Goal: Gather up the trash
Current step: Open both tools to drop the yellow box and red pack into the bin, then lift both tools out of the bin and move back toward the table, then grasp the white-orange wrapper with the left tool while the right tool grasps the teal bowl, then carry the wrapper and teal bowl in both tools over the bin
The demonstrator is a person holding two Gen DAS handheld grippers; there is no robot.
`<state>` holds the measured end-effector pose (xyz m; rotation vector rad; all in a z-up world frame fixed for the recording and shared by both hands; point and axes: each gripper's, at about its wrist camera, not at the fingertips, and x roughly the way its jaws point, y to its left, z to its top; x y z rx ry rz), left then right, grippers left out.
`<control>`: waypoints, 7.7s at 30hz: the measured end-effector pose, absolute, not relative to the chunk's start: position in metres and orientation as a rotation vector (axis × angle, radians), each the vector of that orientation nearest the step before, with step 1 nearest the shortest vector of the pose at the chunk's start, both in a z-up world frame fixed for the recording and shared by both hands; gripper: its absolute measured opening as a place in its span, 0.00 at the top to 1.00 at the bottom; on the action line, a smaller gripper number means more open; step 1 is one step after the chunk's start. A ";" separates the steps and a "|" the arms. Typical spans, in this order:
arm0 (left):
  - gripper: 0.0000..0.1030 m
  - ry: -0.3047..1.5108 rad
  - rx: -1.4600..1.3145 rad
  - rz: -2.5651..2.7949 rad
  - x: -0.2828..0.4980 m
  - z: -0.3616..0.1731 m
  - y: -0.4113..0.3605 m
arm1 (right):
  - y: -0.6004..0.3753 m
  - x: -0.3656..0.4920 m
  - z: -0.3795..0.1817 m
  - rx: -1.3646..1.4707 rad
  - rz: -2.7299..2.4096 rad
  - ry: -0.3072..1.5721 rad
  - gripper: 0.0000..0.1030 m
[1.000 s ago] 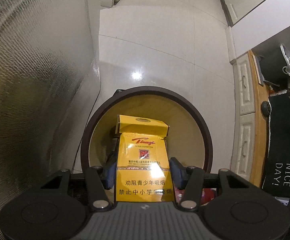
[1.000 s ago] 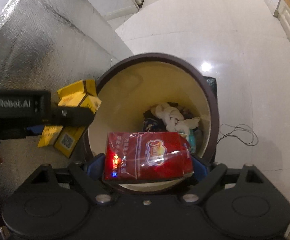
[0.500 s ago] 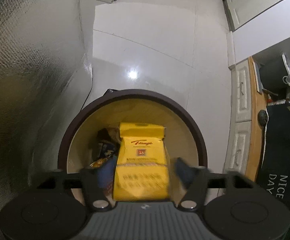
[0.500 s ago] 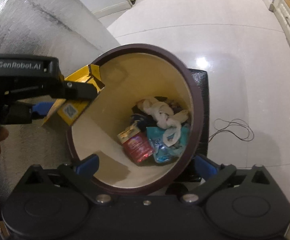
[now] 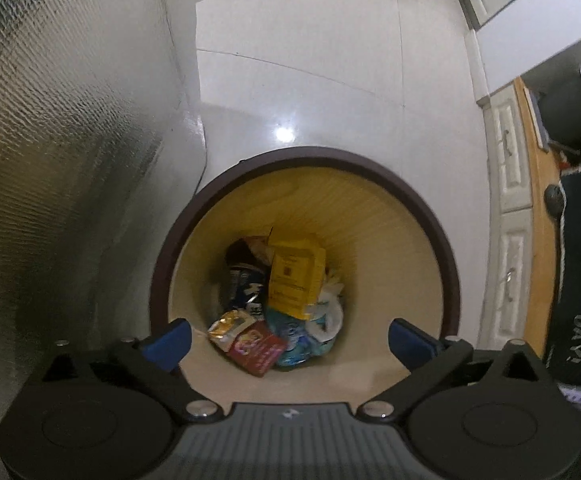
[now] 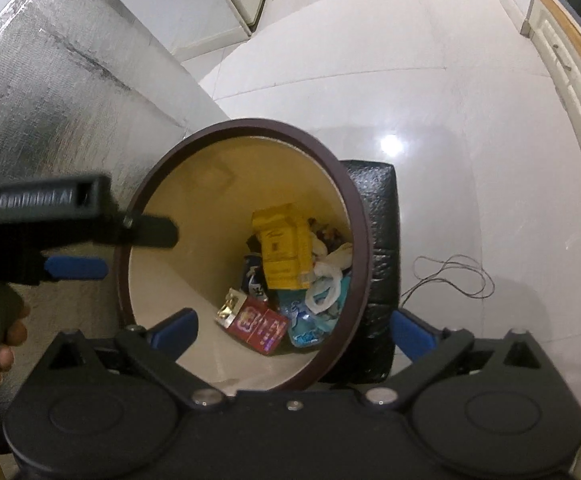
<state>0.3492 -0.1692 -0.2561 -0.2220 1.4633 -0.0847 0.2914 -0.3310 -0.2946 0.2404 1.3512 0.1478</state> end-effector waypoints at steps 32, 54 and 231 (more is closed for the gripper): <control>0.00 1.402 -0.054 -0.085 0.304 -0.194 -0.141 | -0.340 0.285 -0.228 0.146 0.082 1.269 0.00; 0.00 1.325 -0.050 -0.131 0.257 -0.127 -0.138 | -0.344 0.248 -0.166 0.094 0.075 1.262 0.00; 0.71 0.871 -0.172 0.096 0.256 0.033 0.095 | -0.020 0.331 -0.020 -0.160 0.495 0.861 0.52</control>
